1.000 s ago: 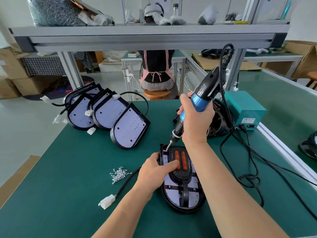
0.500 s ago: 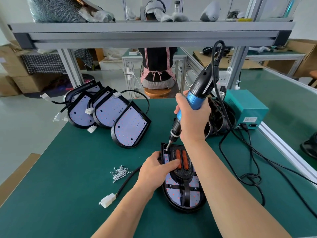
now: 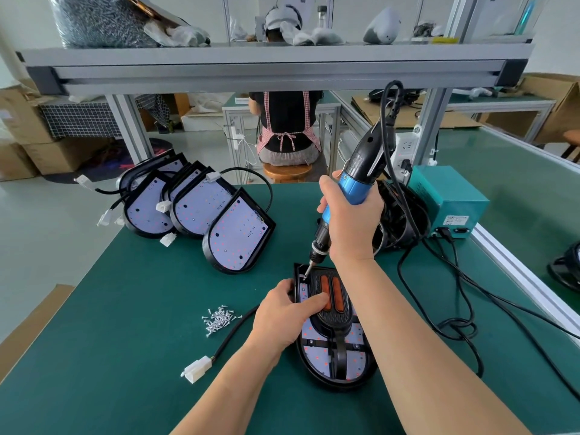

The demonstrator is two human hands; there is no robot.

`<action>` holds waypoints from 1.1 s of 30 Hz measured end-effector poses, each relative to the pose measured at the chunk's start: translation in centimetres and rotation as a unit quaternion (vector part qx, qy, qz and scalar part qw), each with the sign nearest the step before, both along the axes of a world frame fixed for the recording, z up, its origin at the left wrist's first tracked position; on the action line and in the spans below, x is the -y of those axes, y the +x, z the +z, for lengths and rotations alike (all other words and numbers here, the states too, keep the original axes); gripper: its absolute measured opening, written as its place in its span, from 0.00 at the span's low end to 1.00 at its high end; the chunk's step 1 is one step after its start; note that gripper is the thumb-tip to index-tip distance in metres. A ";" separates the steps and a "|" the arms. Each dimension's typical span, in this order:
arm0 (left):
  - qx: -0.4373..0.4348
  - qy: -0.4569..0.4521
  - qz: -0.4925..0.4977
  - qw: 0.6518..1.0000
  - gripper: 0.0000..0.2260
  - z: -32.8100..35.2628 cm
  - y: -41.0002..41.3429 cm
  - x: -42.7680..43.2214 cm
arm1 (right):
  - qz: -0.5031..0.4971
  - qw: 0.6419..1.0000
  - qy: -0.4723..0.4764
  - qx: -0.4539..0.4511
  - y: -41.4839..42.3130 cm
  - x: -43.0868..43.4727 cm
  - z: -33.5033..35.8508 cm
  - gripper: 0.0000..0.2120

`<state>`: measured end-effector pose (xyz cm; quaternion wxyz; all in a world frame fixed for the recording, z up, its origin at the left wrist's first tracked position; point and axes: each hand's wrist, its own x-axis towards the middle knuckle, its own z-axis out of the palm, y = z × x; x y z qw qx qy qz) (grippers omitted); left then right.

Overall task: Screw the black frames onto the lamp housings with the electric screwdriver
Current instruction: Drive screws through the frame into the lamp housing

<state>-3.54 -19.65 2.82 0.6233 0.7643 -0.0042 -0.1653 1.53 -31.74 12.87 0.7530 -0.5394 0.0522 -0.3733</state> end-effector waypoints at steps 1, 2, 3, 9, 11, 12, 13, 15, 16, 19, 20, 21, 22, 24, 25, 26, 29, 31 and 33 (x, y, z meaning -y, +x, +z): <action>0.000 -0.001 -0.001 1.000 0.26 0.0 0.0 0.0 | -0.002 1.000 0.001 0.000 0.0 0.0 -0.1 0.11; 0.001 -0.002 -0.002 1.000 0.26 -0.1 0.0 0.0 | -0.003 1.000 0.002 -0.001 0.1 -0.1 -0.1 0.11; 0.001 -0.002 -0.003 1.000 0.26 -0.1 0.1 0.0 | -0.003 1.000 0.001 -0.003 0.1 -0.2 -0.1 0.11; -0.013 -0.013 -0.001 1.000 0.30 -0.3 0.2 -0.1 | 0.003 1.000 -0.027 -0.011 0.4 -0.6 -0.2 0.09; -0.018 -0.018 0.001 1.000 0.33 -0.4 0.2 0.0 | 0.003 1.000 -0.029 -0.012 0.3 -0.6 -0.3 0.09; -0.018 -0.019 0.001 1.000 0.34 -0.4 0.3 0.0 | 0.005 0.999 -0.030 -0.011 0.3 -0.6 -0.3 0.09; -0.016 -0.019 -0.001 1.000 0.32 -0.4 0.3 0.0 | 0.008 0.999 -0.032 -0.012 0.3 -0.6 -0.4 0.09; -0.015 -0.021 -0.006 1.000 0.28 -0.5 0.3 0.0 | 0.016 0.999 -0.035 -0.011 0.3 -0.6 -0.4 0.09; -0.017 -0.023 -0.008 1.000 0.27 -0.5 0.3 0.0 | 0.021 0.999 -0.037 -0.010 0.3 -0.6 -0.4 0.08; -0.019 -0.025 -0.009 0.999 0.25 -0.6 0.5 -0.1 | 0.031 0.999 -0.040 -0.007 0.4 -0.7 -0.5 0.08; -0.019 -0.026 -0.008 0.999 0.25 -0.6 0.5 -0.1 | 0.035 0.998 -0.046 -0.005 0.4 -0.8 -0.5 0.08; -0.020 -0.028 -0.007 0.999 0.24 -0.6 0.6 -0.1 | 0.039 0.998 -0.055 -0.002 0.3 -0.9 -0.5 0.07; -0.021 -0.029 -0.006 0.999 0.24 -0.7 0.6 -0.1 | 0.043 0.997 -0.062 0.000 0.2 -1.0 -0.5 0.07; -0.021 -0.029 -0.005 0.999 0.25 -0.7 0.7 -0.1 | 0.057 0.996 -0.073 0.004 0.1 -1.1 -0.5 0.07; -0.021 -0.028 -0.004 0.999 0.25 -0.7 0.7 -0.1 | 0.067 0.995 -0.078 0.005 -0.1 -1.1 -0.5 0.07; -0.021 -0.028 -0.003 0.999 0.26 -0.7 0.7 -0.1 | 0.079 0.993 -0.082 0.007 -0.2 -1.1 -0.6 0.06; -0.021 -0.025 -0.001 0.999 0.27 -0.6 0.7 -0.1 | 0.100 0.992 -0.082 0.005 -0.8 -1.1 -0.5 0.06; -0.024 -0.022 -0.004 0.999 0.27 -0.5 0.7 -0.2 | 0.116 0.990 -0.075 0.003 -1.2 -0.9 -0.4 0.08; -0.025 -0.016 -0.005 1.000 0.27 -0.5 0.6 -0.2 | 0.126 0.990 -0.065 -0.001 -1.7 -0.6 -0.3 0.10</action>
